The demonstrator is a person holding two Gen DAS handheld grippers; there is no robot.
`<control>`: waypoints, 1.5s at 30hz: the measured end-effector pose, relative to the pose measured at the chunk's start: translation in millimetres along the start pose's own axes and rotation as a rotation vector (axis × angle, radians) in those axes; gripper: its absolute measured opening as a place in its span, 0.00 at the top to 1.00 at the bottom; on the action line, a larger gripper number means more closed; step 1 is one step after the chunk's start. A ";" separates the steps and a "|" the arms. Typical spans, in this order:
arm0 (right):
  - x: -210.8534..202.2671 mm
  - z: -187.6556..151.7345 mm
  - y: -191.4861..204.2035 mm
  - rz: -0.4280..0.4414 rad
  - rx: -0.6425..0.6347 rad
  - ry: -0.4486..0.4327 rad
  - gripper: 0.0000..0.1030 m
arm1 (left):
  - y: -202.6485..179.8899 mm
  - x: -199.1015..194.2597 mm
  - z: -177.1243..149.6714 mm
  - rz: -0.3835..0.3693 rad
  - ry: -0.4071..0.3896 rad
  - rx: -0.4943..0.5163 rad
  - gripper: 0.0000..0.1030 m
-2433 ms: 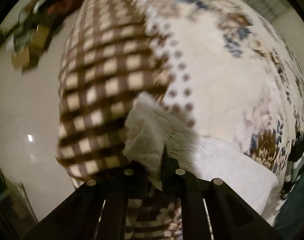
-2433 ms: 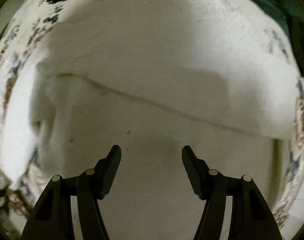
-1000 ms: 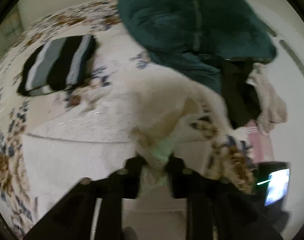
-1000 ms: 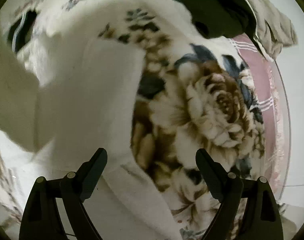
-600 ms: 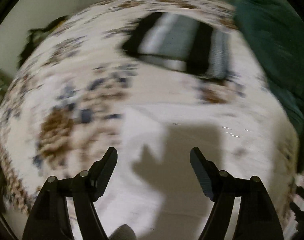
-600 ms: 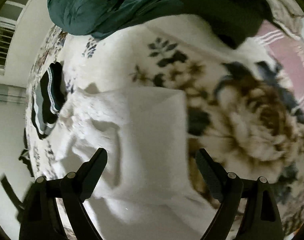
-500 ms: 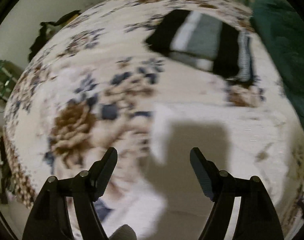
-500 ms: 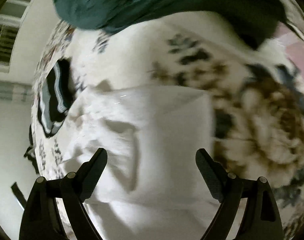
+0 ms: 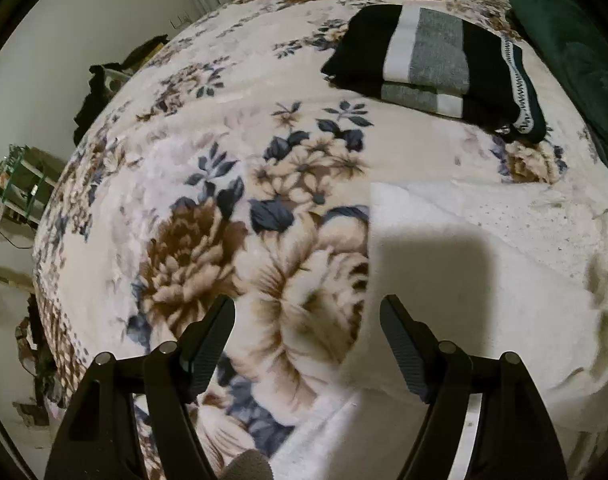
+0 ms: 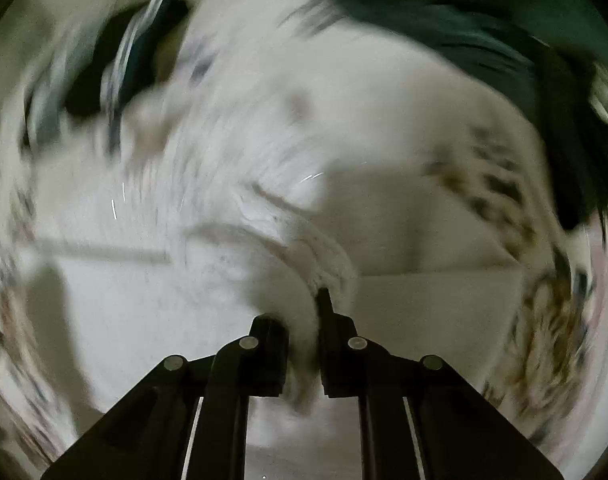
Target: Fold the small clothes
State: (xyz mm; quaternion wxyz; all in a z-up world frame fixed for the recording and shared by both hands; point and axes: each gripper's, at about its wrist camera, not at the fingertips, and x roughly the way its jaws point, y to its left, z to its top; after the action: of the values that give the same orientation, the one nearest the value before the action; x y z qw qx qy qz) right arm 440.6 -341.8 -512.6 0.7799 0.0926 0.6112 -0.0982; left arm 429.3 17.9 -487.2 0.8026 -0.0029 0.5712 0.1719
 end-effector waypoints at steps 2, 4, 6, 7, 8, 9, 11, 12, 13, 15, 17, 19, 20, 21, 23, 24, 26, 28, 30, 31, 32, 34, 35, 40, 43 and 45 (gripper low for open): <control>-16.9 -10.0 -32.6 -0.005 0.095 -0.039 0.90 | 4.0 3.7 0.9 0.003 0.006 -0.020 0.29; -20.2 -22.4 -63.9 0.004 0.192 -0.015 0.90 | 8.4 10.3 3.8 -0.009 0.024 -0.053 0.29; -6.7 -35.4 -91.8 0.051 0.278 0.059 0.90 | 7.3 16.9 7.7 -0.026 0.037 -0.072 0.29; 0.7 -40.2 -100.6 0.093 0.311 0.090 0.88 | 5.0 19.2 9.2 -0.028 0.038 -0.070 0.29; 8.6 -45.5 -111.7 0.151 0.370 0.128 0.85 | 1.5 21.9 11.0 -0.025 0.039 -0.064 0.29; 12.1 -49.8 -121.1 0.198 0.432 0.147 0.76 | -3.6 25.5 12.8 -0.026 0.041 -0.052 0.29; 14.8 -59.2 -135.7 0.273 0.518 0.131 0.56 | -11.8 29.9 15.7 -0.032 0.044 -0.032 0.29; 10.7 -61.2 -142.5 0.316 0.568 0.100 0.51 | -15.9 31.6 17.1 -0.029 0.046 -0.023 0.29; 8.9 -61.5 -144.8 0.337 0.589 0.082 0.50 | -18.7 32.9 18.2 -0.032 0.048 -0.021 0.29; 4.4 -59.3 -149.8 0.371 0.616 0.059 0.50 | -22.7 33.4 21.2 -0.050 0.047 -0.025 0.29; 1.0 -57.1 -151.3 0.384 0.639 0.036 0.50 | -27.3 32.6 23.6 -0.058 0.041 -0.019 0.29; -2.8 -54.7 -154.1 0.372 0.649 0.019 0.50 | -33.7 31.9 25.4 -0.058 0.031 0.000 0.29; -4.5 -52.9 -156.8 0.358 0.651 0.021 0.50 | -37.4 32.6 25.8 -0.058 0.027 0.012 0.29; -3.0 -51.2 -157.1 0.340 0.651 0.031 0.50 | -41.1 34.6 26.2 -0.056 0.027 0.023 0.29; 1.4 -48.8 -155.8 0.267 0.645 0.044 0.50 | -49.8 41.9 26.2 -0.042 0.030 0.057 0.29; -2.8 -53.5 -165.7 0.199 0.635 0.052 0.55 | -56.1 49.6 25.7 -0.022 0.039 0.090 0.29; -5.6 -59.8 -173.3 0.063 0.623 0.063 0.97 | -63.9 63.4 25.6 0.010 0.049 0.139 0.28; -4.9 -64.2 -178.0 -0.014 0.614 0.107 0.99 | -65.6 72.2 26.9 0.015 0.061 0.163 0.26; -10.1 -68.1 -184.6 0.001 0.626 0.099 0.99 | -65.6 75.6 30.3 0.008 0.059 0.180 0.27; -12.8 -69.0 -187.7 0.009 0.625 0.100 0.99 | -65.5 75.7 31.5 0.006 0.056 0.185 0.27; -15.8 -70.0 -190.9 0.025 0.633 0.094 0.99 | -65.6 75.7 32.4 0.004 0.054 0.190 0.27; -20.4 -70.7 -197.8 0.098 0.669 0.090 0.80 | -65.2 76.5 33.0 -0.004 0.052 0.198 0.27; -20.4 -70.0 -200.2 0.147 0.692 0.084 0.70 | -64.8 76.7 32.7 -0.007 0.052 0.200 0.27; 2.9 -64.2 -197.9 0.390 0.813 0.081 0.41 | -63.6 81.5 32.2 -0.021 0.049 0.206 0.26; 6.0 -64.2 -179.2 0.395 0.814 0.084 0.89 | -61.4 85.9 35.5 -0.013 0.048 0.212 0.26; -9.3 -66.2 -170.0 0.345 0.782 0.048 0.92 | -56.5 89.6 39.7 -0.001 0.044 0.203 0.26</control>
State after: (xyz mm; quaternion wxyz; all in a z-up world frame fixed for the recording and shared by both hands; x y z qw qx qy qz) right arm 331.2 -487.7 -523.3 0.6766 0.4845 0.5214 -0.1886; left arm 507.3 -2.9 -566.4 0.7863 0.0744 0.6030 0.1126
